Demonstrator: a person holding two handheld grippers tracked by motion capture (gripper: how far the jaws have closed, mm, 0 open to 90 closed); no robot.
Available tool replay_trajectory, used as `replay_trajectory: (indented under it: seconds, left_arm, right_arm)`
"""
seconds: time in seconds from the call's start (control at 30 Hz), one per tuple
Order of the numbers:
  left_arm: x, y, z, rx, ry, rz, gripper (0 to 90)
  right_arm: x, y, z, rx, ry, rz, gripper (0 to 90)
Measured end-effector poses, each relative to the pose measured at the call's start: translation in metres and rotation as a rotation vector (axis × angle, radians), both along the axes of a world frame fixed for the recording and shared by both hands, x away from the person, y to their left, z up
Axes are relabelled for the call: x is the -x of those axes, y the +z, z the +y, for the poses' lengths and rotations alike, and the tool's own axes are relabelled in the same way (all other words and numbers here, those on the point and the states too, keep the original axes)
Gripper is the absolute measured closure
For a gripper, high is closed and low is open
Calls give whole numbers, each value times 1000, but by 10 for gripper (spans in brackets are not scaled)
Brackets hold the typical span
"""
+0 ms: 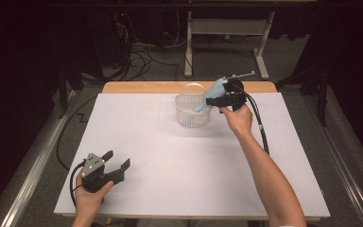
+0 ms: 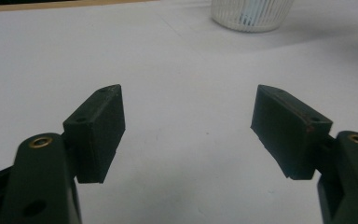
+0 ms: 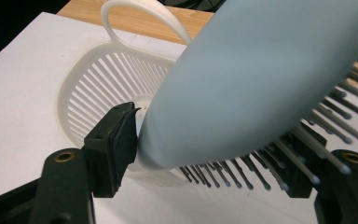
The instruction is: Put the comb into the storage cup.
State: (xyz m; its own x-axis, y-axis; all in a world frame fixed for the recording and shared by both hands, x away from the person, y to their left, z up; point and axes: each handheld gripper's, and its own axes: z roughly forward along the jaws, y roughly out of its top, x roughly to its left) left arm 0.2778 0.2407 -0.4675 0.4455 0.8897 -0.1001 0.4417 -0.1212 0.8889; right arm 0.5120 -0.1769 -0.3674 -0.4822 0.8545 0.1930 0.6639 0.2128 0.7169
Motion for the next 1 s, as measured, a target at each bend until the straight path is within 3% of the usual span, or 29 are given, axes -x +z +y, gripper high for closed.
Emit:
replay_trajectory:
  seconds: [0.53, 1.0]
  left_arm:
    - [1, 1, -2, -15, -7, -6, 266]
    - [3, 2, -3, -24, -3, -20, 266]
  right_arm:
    - [10, 12, -12, -6, -11, -61, 301]
    - [20, 20, -16, 4, -15, -88, 297]
